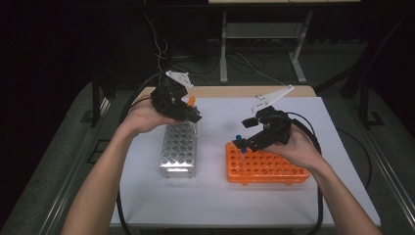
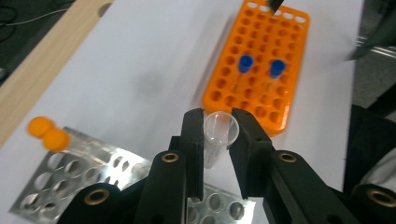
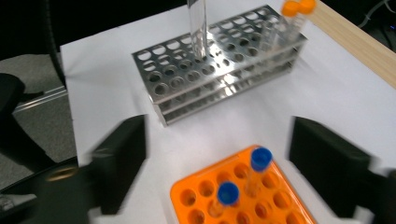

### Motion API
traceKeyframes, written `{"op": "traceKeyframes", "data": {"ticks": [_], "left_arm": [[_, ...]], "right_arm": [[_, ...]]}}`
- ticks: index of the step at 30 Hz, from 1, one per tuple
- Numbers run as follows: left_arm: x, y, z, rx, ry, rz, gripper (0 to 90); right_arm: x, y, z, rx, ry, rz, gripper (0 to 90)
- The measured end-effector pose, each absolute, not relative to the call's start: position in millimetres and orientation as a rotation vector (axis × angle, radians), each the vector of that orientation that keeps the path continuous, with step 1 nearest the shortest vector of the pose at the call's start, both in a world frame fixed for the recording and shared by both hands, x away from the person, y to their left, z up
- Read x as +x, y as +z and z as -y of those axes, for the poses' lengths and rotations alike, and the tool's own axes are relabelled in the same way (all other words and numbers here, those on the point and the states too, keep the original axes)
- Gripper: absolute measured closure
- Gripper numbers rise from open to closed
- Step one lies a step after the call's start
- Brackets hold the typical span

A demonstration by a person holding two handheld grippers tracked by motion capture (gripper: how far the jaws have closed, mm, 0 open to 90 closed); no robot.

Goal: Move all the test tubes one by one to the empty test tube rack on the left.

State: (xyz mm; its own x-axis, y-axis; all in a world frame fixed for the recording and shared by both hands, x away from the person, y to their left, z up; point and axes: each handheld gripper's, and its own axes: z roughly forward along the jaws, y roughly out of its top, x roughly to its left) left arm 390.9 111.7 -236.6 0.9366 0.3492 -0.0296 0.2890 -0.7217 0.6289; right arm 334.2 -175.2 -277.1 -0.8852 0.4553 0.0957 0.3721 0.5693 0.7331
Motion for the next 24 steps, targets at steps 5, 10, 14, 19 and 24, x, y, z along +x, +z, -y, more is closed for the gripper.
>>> {"op": "traceKeyframes", "data": {"ticks": [5, 10, 14, 19, 24], "left_arm": [[405, -242, -114, 2.422, 0.133, -0.488, 74.3], [419, -249, -116, 2.422, 0.146, -0.529, 74.3], [428, -254, -120, 2.418, 0.158, -0.559, 74.3], [439, -260, -125, 2.408, 0.171, -0.593, 74.4], [447, -266, -128, 2.398, 0.181, -0.627, 74.4]], "right_arm": [[328, -279, 192, 0.779, 1.2, -2.682, 0.0], [323, -286, 210, 0.818, 1.22, -2.662, 0.0], [321, -292, 220, 0.844, 1.228, -2.659, 0.0], [318, -301, 227, 0.859, 1.229, -2.666, 0.0], [316, -306, 231, 0.865, 1.234, -2.665, 0.1]]}}
